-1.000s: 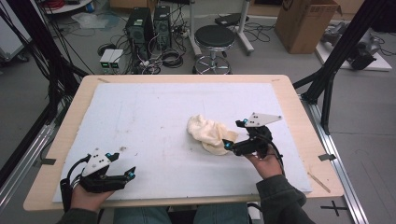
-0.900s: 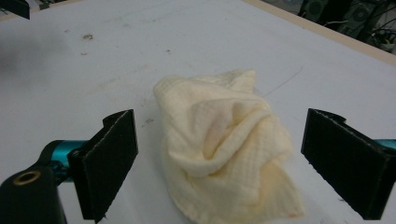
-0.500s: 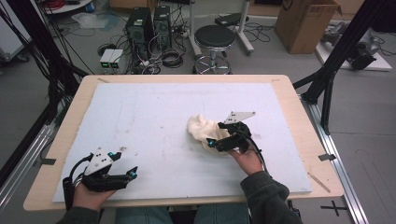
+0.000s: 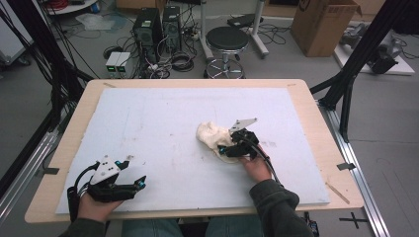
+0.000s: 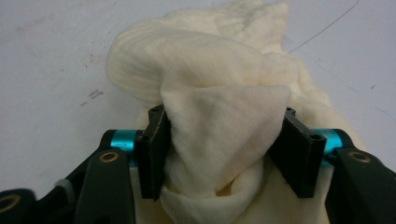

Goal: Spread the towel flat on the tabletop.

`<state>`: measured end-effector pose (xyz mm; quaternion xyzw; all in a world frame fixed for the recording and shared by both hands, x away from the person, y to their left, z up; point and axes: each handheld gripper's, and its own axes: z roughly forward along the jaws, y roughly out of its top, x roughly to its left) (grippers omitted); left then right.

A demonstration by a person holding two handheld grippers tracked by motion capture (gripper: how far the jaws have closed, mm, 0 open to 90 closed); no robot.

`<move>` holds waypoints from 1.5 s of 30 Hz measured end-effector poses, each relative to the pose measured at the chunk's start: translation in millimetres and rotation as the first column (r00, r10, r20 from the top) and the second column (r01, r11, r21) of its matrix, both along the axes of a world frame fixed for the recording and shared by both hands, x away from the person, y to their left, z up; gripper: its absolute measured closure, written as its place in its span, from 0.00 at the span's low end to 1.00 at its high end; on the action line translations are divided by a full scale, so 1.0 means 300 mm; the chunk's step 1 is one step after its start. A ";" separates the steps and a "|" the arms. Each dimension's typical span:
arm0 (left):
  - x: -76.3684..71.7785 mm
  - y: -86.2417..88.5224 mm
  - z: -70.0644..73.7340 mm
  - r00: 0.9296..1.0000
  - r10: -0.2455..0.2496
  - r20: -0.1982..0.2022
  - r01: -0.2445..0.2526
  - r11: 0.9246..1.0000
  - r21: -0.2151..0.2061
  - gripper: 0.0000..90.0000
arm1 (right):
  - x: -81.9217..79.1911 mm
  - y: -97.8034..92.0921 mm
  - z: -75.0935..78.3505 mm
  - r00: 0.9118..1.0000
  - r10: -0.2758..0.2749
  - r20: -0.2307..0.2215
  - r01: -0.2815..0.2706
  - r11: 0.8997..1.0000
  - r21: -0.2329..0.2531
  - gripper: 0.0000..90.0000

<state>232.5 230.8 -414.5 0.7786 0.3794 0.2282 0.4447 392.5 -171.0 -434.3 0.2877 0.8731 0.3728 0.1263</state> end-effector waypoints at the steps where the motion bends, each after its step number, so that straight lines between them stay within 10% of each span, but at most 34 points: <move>1: 0.000 0.000 0.000 1.000 0.000 0.000 0.000 1.000 0.000 0.25 | 0.000 0.001 -0.001 1.000 -0.005 0.001 0.005 1.000 -0.007 0.53; 10: 0.002 -0.005 -0.001 1.000 -0.003 0.001 0.003 1.000 0.005 0.25 | 0.005 0.000 -0.004 1.000 -0.019 0.006 0.019 1.000 -0.013 0.75; 26: 0.009 -0.015 -0.002 1.000 -0.015 0.002 0.015 1.000 0.006 0.25 | -0.026 -0.025 0.091 0.999 -0.038 -0.028 0.042 0.982 0.185 0.80; 45: 0.007 -0.012 0.003 1.000 -0.017 0.013 0.017 1.000 0.001 0.25 | -0.081 0.194 0.155 0.998 0.040 -0.056 -0.025 0.970 0.240 0.80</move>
